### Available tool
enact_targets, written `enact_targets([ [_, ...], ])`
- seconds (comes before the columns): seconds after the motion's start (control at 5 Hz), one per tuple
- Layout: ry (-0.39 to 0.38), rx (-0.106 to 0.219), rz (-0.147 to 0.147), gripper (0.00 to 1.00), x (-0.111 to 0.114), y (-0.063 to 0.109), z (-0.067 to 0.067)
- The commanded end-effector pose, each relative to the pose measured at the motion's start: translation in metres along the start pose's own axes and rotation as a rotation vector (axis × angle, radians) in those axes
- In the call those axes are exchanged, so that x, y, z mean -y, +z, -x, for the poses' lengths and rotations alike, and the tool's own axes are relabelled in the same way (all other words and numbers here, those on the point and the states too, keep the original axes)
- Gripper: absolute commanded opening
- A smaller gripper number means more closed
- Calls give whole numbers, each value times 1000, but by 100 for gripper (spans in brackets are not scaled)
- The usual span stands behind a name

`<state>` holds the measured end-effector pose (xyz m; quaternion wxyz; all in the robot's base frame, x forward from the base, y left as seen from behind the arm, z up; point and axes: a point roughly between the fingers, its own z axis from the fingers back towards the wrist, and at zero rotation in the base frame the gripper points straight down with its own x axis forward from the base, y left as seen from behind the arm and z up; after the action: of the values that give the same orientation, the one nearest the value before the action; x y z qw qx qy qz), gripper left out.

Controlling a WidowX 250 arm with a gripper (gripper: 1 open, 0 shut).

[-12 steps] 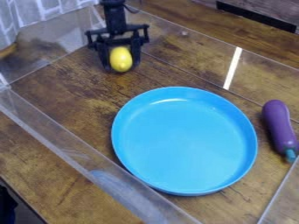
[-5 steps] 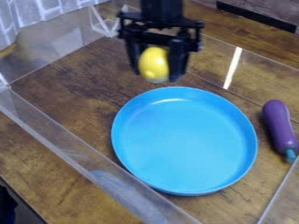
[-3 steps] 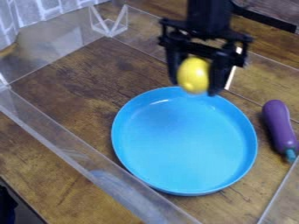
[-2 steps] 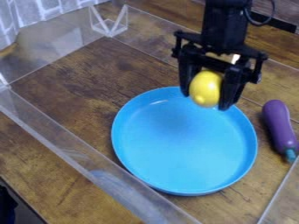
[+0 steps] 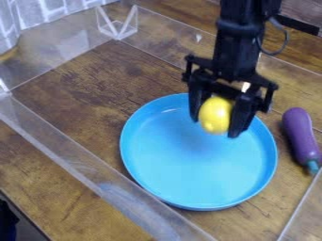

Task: Put the lemon on the blue tray

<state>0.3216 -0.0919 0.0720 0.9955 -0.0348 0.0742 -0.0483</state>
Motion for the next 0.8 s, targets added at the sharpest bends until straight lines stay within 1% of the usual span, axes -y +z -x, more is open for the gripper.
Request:
enact_targets([
  [0.0,-13,28,0,0,-3,-11,7],
  [0.2,-4,19,-5,0,-8,-25,6],
  [0.4,30,16,-10,100,-20,-29,6],
  [0.6,69,34,-22,100,-36,-22,7],
])
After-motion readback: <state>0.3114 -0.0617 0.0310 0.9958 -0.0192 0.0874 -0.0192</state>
